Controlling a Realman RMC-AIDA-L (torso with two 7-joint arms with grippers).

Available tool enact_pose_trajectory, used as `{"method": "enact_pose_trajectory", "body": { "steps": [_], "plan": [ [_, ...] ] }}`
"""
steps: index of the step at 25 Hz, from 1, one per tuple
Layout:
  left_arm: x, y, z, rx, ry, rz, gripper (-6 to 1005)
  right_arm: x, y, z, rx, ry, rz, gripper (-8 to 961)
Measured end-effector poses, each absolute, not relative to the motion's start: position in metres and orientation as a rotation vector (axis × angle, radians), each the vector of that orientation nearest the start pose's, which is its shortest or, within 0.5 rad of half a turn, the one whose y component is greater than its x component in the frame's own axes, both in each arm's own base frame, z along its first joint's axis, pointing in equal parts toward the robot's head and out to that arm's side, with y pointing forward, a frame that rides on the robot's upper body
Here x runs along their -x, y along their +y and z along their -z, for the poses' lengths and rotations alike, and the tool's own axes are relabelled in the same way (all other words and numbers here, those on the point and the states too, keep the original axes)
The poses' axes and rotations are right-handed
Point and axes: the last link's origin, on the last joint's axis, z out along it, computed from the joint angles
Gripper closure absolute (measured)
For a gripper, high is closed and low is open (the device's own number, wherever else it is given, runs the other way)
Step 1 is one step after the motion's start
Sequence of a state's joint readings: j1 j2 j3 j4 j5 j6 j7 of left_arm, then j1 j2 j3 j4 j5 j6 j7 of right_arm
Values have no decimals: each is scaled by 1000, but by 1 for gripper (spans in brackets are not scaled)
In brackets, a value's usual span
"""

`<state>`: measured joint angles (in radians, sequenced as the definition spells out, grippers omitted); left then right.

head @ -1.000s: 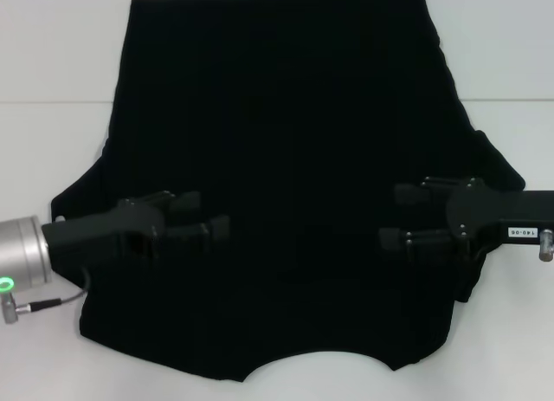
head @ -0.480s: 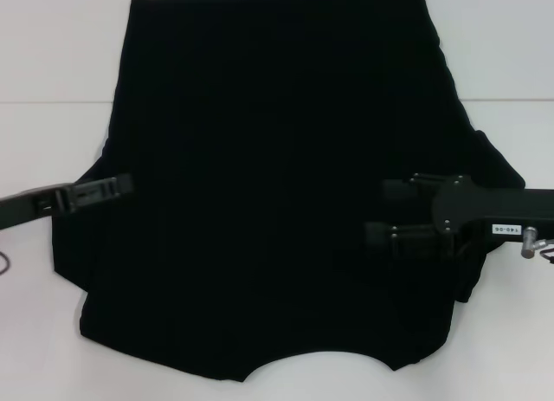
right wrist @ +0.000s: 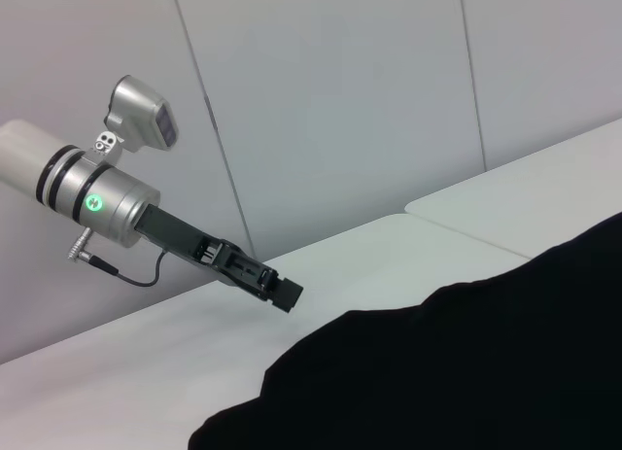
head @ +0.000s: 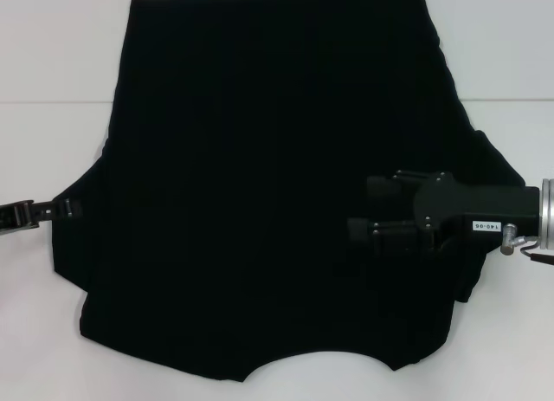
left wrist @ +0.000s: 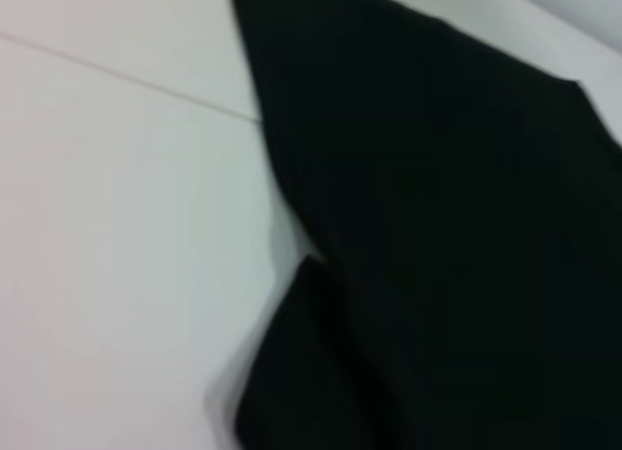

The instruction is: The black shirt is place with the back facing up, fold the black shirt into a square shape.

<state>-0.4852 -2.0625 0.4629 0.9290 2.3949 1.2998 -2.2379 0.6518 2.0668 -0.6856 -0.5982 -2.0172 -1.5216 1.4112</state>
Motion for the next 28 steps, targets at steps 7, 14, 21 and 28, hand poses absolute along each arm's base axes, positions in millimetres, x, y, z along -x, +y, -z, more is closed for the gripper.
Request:
{"method": "enact_pose_trajectory", "body": {
  "steps": [7,14,21,28],
  "plan": [
    [348,351,-78,1928,-1570,321,72,-230,360,6,2766,581,-717,52],
    [350,351,-70,1928,-1578,300,72,-230,360,6,2764,581,-718,53],
    [354,350,-65,1916,-1593,294,71,-232,359,5,2763,578,-714,53],
    [352,350,-58,1944,-1594,272,72,-231,359,5,2764,572,-712,54]
  ]
}}
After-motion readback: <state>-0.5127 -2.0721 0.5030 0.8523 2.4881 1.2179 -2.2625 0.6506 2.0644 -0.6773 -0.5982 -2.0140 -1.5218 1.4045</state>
